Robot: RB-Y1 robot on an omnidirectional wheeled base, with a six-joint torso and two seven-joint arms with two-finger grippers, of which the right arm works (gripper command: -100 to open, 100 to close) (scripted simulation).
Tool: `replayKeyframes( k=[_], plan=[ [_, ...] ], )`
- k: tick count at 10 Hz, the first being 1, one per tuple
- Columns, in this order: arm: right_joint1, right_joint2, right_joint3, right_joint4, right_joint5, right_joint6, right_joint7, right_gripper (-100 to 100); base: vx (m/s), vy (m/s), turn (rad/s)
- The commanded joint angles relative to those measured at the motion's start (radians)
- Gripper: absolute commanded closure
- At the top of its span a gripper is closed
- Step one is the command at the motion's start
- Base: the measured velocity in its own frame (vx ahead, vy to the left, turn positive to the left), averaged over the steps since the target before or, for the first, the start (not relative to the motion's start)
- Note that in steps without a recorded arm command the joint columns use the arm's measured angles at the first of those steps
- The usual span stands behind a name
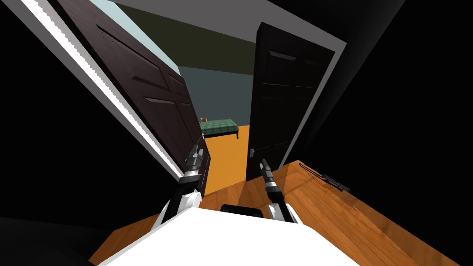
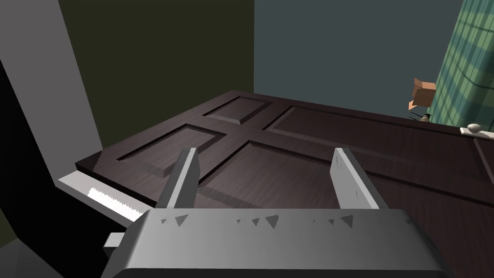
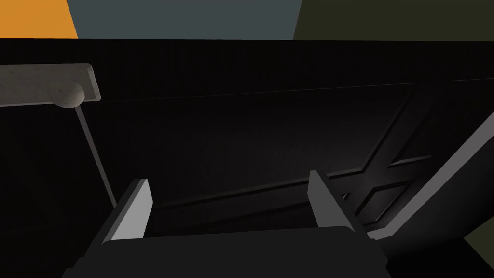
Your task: Push the door open
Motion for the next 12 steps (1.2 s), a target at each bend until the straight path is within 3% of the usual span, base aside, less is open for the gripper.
replayKeyframes(
  k=[1,2,5,7,12],
  plan=[
    [-0.012,-0.001,0.010,0.050,-0.001,-0.018,-0.002,-100,0.077,-0.077,0.107],
    [-0.012,-0.001,0.010,0.059,-0.001,-0.018,-0.002,-100,0.059,-0.069,0.020],
    [-0.036,0.000,0.028,0.156,-0.003,-0.044,-0.004,-100,0.064,-0.086,0.082],
    [-0.043,0.000,0.034,0.191,-0.004,-0.053,-0.005,-100,0.068,-0.076,0.045],
    [-0.077,0.005,0.059,0.331,-0.006,-0.090,-0.008,-100,0.065,-0.073,0.069]
  ],
)
